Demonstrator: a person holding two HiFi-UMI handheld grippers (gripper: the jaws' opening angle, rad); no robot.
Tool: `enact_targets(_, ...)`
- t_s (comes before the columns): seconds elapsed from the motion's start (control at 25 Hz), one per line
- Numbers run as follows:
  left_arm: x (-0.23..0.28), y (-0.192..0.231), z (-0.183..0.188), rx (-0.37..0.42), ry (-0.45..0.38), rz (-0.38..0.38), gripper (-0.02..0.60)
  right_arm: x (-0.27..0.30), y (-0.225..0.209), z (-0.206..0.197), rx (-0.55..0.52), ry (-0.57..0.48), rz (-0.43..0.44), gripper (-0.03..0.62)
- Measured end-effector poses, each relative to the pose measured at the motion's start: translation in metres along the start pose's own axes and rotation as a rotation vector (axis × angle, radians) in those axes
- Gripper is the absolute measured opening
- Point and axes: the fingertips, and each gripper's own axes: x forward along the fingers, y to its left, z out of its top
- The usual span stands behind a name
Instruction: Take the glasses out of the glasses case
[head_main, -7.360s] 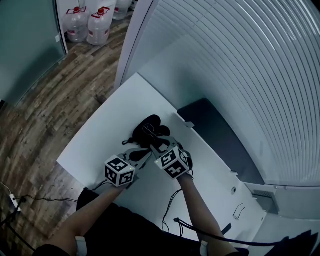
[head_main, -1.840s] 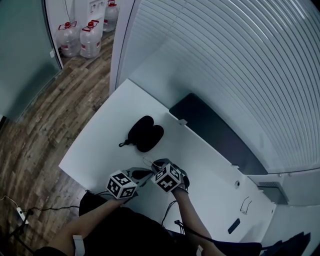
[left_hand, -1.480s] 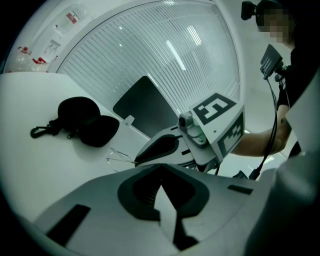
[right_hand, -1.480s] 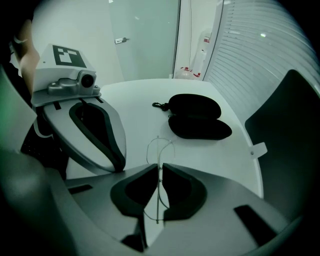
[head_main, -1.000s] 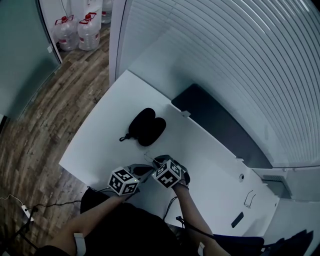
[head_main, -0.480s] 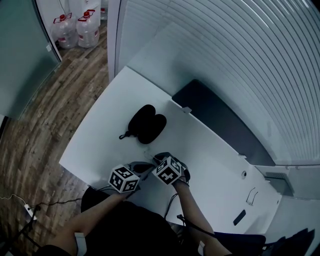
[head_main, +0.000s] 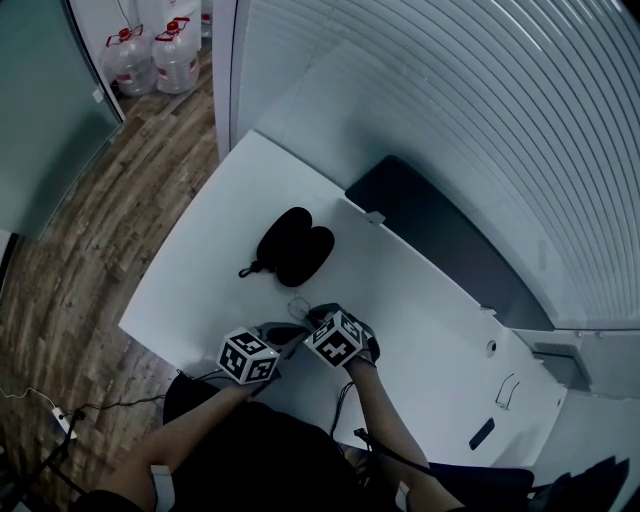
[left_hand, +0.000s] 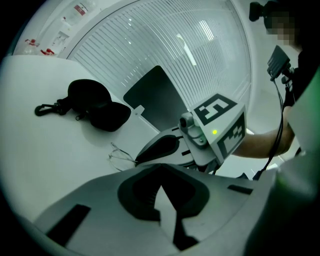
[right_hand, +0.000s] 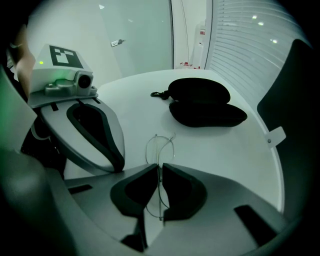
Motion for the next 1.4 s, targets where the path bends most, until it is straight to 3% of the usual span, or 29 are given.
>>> enact_targets(0.56, -0.001, 0.0, 0.001, 0.014, 0.0, 0.003, 0.007, -0.001, -0.002, 0.002, 0.036, -0.036, -0.009, 0.04)
enact_targets(0.76, -0.004, -0.002, 0.004, 0.022, -0.003, -0.006, 0.006, -0.004, -0.004, 0.005, 0.038, -0.043, -0.019, 0.075)
enact_targets(1.08, -0.01, -0.004, 0.009, 0.044, -0.017, -0.008, 0.007, -0.015, -0.003, 0.016, 0.035, -0.084, -0.056, 0.078)
enact_targets(1.4, -0.021, -0.018, 0.017, 0.101, -0.03, -0.015, 0.007, -0.035, 0.0, 0.025, 0.094, -0.19, -0.115, 0.077)
